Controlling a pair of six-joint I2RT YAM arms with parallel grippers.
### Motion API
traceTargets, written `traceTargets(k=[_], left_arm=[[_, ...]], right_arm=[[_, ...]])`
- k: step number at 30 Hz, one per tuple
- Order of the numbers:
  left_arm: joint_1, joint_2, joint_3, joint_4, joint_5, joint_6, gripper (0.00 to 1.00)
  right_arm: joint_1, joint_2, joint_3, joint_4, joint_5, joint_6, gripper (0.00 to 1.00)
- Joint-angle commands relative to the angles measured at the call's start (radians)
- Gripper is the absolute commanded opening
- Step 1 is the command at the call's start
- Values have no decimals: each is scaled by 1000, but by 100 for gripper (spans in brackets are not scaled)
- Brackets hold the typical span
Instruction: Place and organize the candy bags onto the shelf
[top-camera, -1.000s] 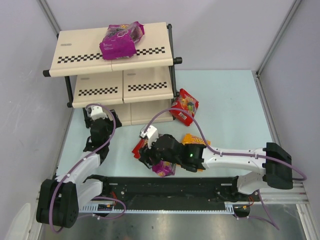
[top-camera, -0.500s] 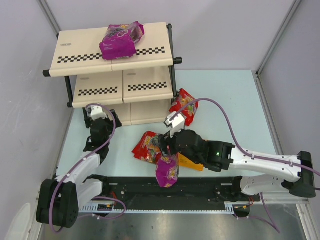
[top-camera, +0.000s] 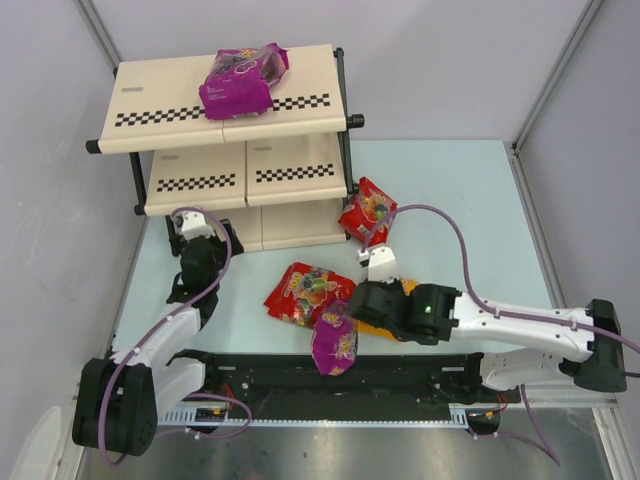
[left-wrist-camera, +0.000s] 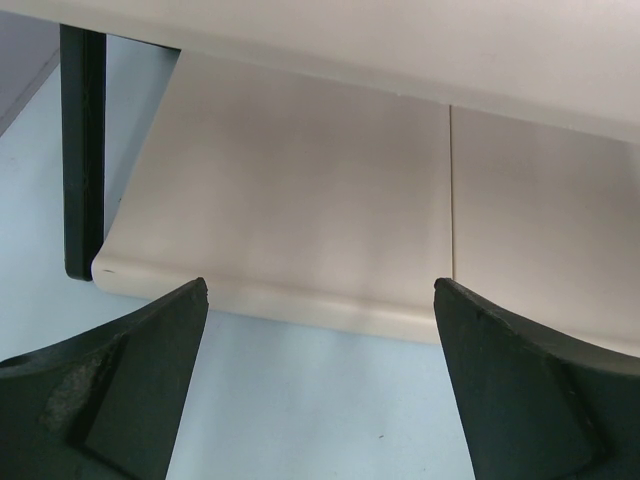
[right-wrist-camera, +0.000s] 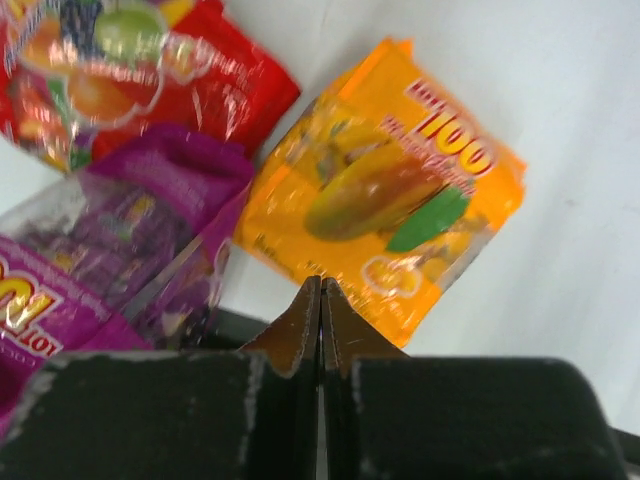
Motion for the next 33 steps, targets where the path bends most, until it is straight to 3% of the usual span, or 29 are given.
traceTargets(k=[1,6,8,11,13,14,16,18,25,29,33], left_arm=[[9,-9,20,28,5,-20,100],[9,-9,19,30,3,-20,100],[9,-9,20,30,3,-20,100],[11,-8,19,30,3,-20,100],[9,-8,19,30,3,-20,100],[9,-9,19,30,3,-20,100],[9,-9,20,28,3,-20,100],[9,-6,20,30,3,-20,100],[9,-6,22,28,5,-20,100],[9,-8,20,30,5,-20,100],[9,-6,20,28,5,-20,100]], right_arm=[[67,89,5,14,-112,71,0],[98,139,-20,290,-434,-18,0],[103,111,-52,489,-571,-48,1],[103,20,-112,680,-638,-117,14],[101,-45,-144,685,-539,-162,28],[88,-103,-152,668,-501,-173,47],[48,-146,-178,629,-468,-222,60],[-25,-180,-181,605,-482,-257,66],[-178,-99,-181,718,-860,-530,87],[-210,11,-175,790,-1025,-720,90],[-264,151,-108,777,-1043,-705,89]])
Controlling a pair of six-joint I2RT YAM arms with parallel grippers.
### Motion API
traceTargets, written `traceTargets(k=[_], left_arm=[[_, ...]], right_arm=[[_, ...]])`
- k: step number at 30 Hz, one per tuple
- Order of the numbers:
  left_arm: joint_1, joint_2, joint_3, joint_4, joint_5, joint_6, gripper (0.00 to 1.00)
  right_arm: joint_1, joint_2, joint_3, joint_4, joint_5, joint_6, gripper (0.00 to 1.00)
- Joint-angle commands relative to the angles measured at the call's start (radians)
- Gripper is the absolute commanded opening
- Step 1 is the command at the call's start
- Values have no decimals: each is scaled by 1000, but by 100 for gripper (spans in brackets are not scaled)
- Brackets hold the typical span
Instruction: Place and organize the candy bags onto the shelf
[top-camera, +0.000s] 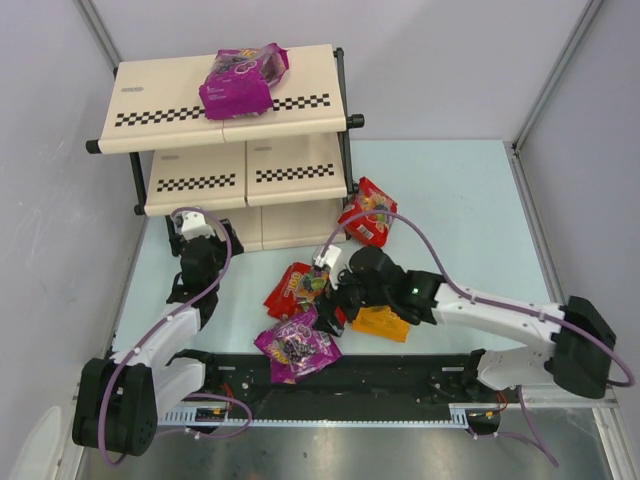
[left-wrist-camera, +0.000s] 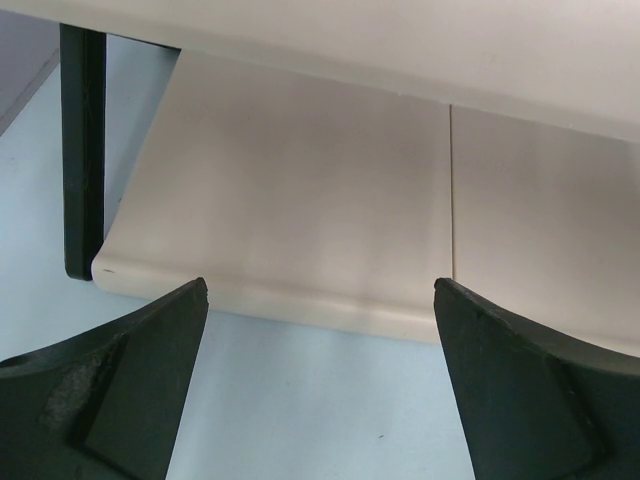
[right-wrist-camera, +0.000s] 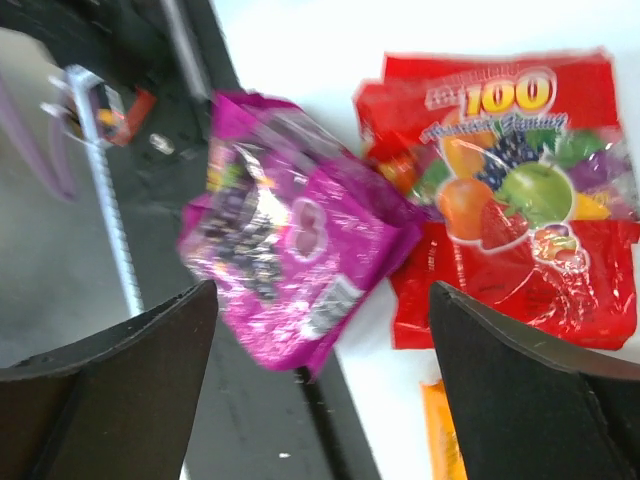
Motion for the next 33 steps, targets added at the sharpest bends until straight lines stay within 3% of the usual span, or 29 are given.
traceTargets(k=[1,3,6,8,20,23,30,33], left_arm=[[9,-8,20,29,4,-20,100],[9,-5,22,29,5,-20,100],[9,-5,23,27,5,-20,100],[9,-5,22,27,5,-21,100],[9,-6,22,27,5,-20,100],[9,-5,22,27,4,-20,100],[9,-5,22,29,4,-20,100],[9,-5,23,27,2,-20,100]], right_arm=[[-43,110,70,52,-131,-79,87],[-36,144,70,63,-121,-55,86],[-46,179,70,21,61,54,86],[-58,198,66,-3,95,119,86],[4,254,-65,207,5,349,88],[18,257,-94,253,-49,366,86],[17,326,-92,224,-16,361,83],[15,362,-92,238,-42,361,77]])
